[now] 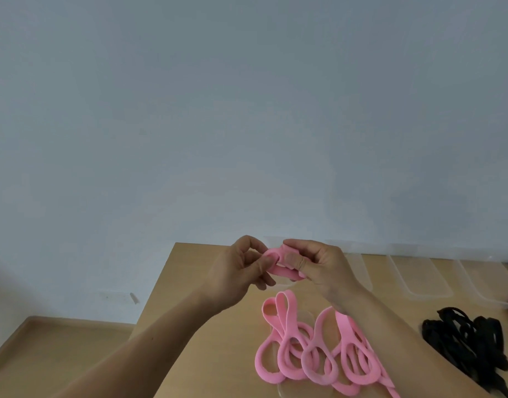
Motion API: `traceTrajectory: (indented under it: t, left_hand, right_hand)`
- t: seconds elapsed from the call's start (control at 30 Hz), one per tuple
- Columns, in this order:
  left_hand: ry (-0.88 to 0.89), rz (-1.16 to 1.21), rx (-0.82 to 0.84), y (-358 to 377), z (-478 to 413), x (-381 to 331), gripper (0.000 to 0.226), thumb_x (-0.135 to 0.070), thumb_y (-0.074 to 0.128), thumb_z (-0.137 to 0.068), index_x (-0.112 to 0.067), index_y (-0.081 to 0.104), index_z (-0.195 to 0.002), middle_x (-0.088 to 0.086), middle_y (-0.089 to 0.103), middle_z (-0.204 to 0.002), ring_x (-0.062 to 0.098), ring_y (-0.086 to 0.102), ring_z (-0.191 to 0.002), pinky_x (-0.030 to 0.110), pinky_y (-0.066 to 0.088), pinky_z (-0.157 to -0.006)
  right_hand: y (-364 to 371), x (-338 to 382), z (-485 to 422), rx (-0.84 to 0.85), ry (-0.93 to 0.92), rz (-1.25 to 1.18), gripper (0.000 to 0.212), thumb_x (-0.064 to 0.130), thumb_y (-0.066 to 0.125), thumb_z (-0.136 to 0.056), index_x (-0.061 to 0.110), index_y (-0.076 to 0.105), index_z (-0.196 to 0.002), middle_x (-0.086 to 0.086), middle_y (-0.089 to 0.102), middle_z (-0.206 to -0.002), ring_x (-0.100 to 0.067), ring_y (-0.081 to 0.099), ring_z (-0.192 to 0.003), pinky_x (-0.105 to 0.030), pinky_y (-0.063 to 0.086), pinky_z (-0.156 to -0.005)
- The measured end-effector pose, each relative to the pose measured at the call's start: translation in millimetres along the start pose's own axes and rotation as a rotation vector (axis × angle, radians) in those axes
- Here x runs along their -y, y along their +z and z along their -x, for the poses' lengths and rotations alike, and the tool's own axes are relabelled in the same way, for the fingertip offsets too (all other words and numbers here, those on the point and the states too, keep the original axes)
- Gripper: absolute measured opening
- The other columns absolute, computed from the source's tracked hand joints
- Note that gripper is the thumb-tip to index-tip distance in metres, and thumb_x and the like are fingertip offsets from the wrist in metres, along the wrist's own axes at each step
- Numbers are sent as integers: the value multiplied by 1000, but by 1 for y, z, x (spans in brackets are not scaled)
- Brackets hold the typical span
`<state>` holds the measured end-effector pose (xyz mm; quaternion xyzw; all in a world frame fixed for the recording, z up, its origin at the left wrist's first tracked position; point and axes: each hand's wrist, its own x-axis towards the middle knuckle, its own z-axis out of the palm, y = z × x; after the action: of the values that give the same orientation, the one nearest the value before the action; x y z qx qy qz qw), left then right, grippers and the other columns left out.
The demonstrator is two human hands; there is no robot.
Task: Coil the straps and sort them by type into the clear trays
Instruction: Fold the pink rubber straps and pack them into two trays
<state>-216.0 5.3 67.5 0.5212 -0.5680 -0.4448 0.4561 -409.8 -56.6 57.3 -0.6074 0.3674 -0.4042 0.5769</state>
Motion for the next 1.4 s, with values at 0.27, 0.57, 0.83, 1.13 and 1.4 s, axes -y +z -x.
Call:
traceTrajectory:
  t: [0.27,0.57,0.83,1.13,1.4]
  left_hand:
    - [102,-590,-75,18,-5,20,24,-53,44,-97,-30,42,-93,-10,66,-75,6,63,-70,35,53,-63]
    - [-90,-549,37,7,-28,60,13,-43,45,-101,-39,47,-113,-1,67,-76,12,61,-64,31,50,-61]
    - [-241,-292,150,-19,-110,105,13,-36,55,-98,-32,56,-111,-1,61,-69,14,50,-55,25,41,-52]
    - [-572,151,325,-43,-187,138,28,-33,67,-88,-8,68,-100,3,65,-81,14,61,-71,26,51,-69]
    - [-639,239,264,-32,-202,150,8,-9,59,-91,-4,63,-87,8,61,-77,16,57,-66,30,48,-67]
  right_hand:
    - [-16,-20,-8,57,70,-4,25,17,76,-83,22,71,-107,6,76,-83,-7,73,-79,-19,56,-64]
    - [-11,-56,-44,241,202,170,63,56,76,-65,21,64,-117,5,75,-99,-5,71,-89,-19,55,-72]
    - [-9,-89,-113,118,271,375,24,46,77,-79,41,62,-97,12,68,-101,-5,67,-87,-17,49,-64]
    - [-17,-116,-158,58,244,376,27,39,76,-69,54,65,-89,25,68,-96,2,65,-83,-13,50,-67]
    - [-22,-143,-162,128,77,748,43,64,67,-71,48,53,-109,29,62,-103,4,60,-90,-15,50,-72]
